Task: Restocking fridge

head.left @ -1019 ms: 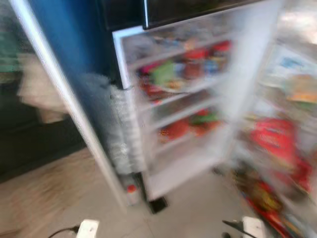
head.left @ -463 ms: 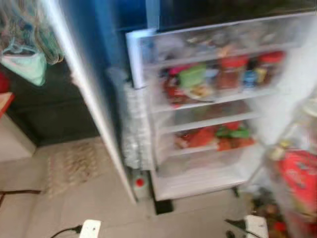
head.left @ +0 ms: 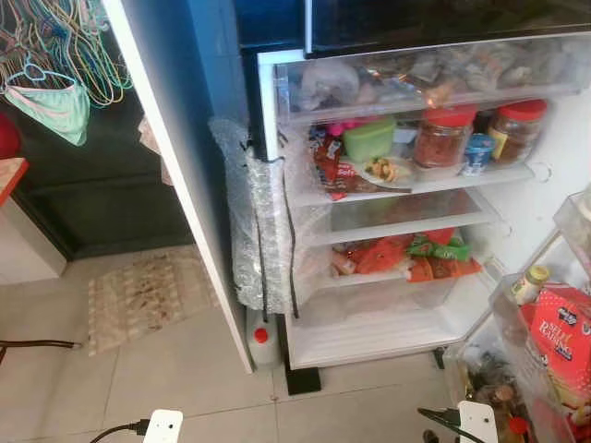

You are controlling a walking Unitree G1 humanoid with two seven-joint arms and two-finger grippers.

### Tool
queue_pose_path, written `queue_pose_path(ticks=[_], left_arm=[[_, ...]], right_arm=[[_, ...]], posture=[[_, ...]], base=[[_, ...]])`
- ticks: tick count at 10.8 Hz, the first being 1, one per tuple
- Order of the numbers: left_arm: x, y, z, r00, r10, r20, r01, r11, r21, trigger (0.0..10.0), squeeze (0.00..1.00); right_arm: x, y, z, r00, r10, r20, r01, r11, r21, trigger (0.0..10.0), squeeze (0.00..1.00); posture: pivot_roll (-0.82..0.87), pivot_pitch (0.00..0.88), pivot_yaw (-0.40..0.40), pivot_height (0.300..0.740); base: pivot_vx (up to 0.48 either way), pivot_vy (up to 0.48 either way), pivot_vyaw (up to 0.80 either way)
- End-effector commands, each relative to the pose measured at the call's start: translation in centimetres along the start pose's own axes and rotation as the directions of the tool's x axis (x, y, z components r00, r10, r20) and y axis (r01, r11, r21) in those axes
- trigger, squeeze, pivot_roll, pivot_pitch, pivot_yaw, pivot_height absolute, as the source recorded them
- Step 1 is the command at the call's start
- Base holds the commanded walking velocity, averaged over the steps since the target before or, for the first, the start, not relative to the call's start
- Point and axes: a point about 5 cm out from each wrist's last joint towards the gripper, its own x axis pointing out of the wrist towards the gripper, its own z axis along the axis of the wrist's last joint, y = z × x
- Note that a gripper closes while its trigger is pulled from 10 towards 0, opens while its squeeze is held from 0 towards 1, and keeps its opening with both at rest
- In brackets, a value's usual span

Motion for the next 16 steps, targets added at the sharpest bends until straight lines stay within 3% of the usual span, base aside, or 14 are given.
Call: queue_pose_path(ticks=[1, 7, 16], left_arm=[[-0.02, 0.29, -0.09, 1.0, 0.001, -0.007, -0.001, 1.0, 0.01, 10.0, 0.0], [-0.01, 0.36, -0.04, 1.0, 0.004, -0.006, -0.004, 1.0, 0.009, 10.0, 0.0], [0.0, 0.44, 0.03, 1.0, 0.003, -0.003, -0.003, 1.0, 0.017, 10.0, 0.0]], right_arm=[[-0.08, -0.17, -0.41, 1.0, -0.008, -0.018, 0.008, 1.0, 0.005, 10.0, 0.0], [-0.03, 0.08, -0.4, 1.0, 0.006, -0.028, -0.006, 1.0, -0.008, 10.0, 0.0], [-0.01, 0.21, -0.39, 1.0, 0.01, -0.027, -0.01, 1.0, 0.0, 10.0, 0.0]], posture=[[-0.09, 0.0, 0.048, 0.74], [-0.09, 0.0, 0.049, 0.74], [-0.09, 0.0, 0.053, 0.74]], base=[[0.0, 0.0, 0.0], [0.0, 0.0, 0.0], [0.0, -0.292, 0.0]])
